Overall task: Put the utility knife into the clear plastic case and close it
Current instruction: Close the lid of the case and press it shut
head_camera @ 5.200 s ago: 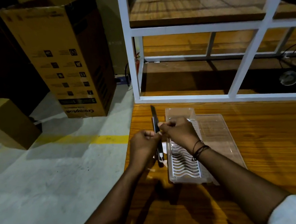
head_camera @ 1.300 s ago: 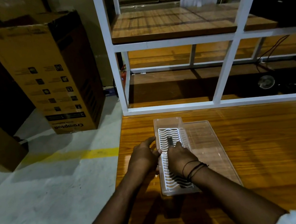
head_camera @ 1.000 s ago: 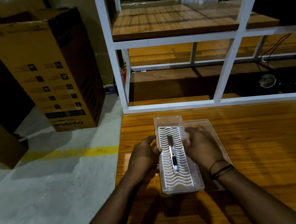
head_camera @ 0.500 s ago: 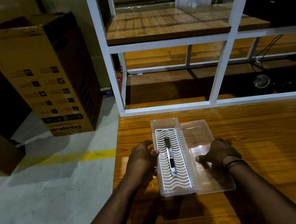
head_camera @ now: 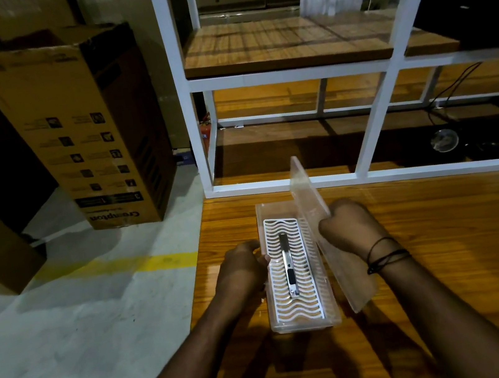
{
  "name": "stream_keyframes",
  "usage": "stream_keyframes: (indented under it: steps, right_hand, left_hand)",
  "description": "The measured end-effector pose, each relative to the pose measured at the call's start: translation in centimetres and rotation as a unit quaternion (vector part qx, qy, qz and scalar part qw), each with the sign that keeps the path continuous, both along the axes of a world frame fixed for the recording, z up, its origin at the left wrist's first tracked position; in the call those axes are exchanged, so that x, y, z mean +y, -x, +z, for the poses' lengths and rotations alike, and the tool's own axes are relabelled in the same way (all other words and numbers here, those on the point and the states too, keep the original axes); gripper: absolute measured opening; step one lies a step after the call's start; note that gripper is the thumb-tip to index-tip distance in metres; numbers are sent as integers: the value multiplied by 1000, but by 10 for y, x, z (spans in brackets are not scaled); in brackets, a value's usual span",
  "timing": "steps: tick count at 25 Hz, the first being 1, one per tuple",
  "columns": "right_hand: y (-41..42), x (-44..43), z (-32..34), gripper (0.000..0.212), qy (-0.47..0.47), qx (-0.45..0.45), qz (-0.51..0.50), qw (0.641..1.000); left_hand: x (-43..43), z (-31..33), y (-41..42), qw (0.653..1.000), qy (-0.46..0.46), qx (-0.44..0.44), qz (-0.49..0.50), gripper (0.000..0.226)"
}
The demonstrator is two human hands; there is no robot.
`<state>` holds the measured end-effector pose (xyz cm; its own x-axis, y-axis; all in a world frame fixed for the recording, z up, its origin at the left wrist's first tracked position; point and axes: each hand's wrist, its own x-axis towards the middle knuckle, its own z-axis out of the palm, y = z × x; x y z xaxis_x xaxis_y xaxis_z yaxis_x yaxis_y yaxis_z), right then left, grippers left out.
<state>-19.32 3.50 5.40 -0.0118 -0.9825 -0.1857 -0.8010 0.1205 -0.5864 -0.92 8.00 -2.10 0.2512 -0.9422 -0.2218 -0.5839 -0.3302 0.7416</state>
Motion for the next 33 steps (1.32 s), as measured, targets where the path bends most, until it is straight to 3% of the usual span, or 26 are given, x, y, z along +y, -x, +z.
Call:
stream_keyframes:
  steps: [3, 8, 13, 18, 24, 29, 33]
  right_hand:
    - [-15, 4, -4, 31, -23, 7, 36, 999]
    - [-30, 9, -28, 98, -54, 60, 69, 994]
    - [-41, 18, -37, 128, -61, 101, 82, 990]
    - [-50, 28, -58, 131, -75, 158, 52, 983]
    - [-50, 29, -77, 116, -44, 125, 33, 991]
    - [-51, 32, -91, 110, 26, 149, 27, 988]
    - [-51, 35, -96, 106, 37, 156, 28, 987]
  left_hand:
    - [1, 0, 0, 1000, 2, -1, 1, 37]
    - [2, 1, -1, 1000, 11, -14, -7, 35]
    - [5, -3, -2, 1000, 25, -17, -1, 28]
    - [20, -6, 3, 996, 89, -7, 7, 37]
    - [22, -20, 1, 989, 148, 15, 2, 31]
    - [18, -35, 10, 989, 143, -2, 33, 31]
    - [16, -32, 23, 994, 82, 2, 67, 37]
